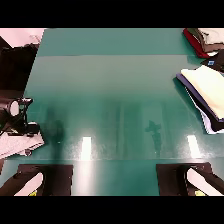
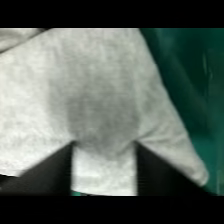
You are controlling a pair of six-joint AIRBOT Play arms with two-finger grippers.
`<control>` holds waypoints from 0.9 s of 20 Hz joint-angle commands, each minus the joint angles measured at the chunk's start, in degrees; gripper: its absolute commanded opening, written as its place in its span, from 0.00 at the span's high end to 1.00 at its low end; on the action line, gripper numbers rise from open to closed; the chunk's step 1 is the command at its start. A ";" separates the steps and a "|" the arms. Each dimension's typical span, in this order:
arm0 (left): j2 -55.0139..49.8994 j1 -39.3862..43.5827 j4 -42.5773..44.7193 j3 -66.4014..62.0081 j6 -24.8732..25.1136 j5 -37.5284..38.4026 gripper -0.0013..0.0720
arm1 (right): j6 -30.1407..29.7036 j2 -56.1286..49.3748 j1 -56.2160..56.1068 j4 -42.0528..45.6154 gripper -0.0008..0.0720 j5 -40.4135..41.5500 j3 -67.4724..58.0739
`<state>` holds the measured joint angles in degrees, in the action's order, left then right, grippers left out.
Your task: Fold the shirts.
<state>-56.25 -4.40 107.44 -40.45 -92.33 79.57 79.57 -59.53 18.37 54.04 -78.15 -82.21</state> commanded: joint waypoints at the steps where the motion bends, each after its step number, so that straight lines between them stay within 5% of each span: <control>1: 0.07 -0.04 0.37 0.81 -0.70 -1.64 0.94 | 0.00 -0.02 -0.04 -0.02 0.97 -0.09 0.02; 7: 0.15 -0.02 -1.86 -11.30 0.07 2.54 0.95 | 0.00 -0.02 -0.04 -0.09 0.97 0.00 0.02; 10: 0.13 -0.02 -14.49 -29.24 6.56 7.65 0.95 | 0.02 -0.02 -0.04 -0.13 0.97 -0.02 0.02; 15: 0.13 1.36 -44.68 -53.40 8.92 11.52 0.95 | 0.04 -0.02 -0.04 -0.52 0.97 -0.04 0.02; 18: 0.07 10.21 -46.40 -60.08 10.38 6.16 0.95 | 0.07 -0.02 -0.04 -0.52 0.97 -0.04 0.02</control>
<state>-56.14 0.23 69.73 -92.27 -84.18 88.90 79.57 -59.53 18.37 53.58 -78.19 -82.21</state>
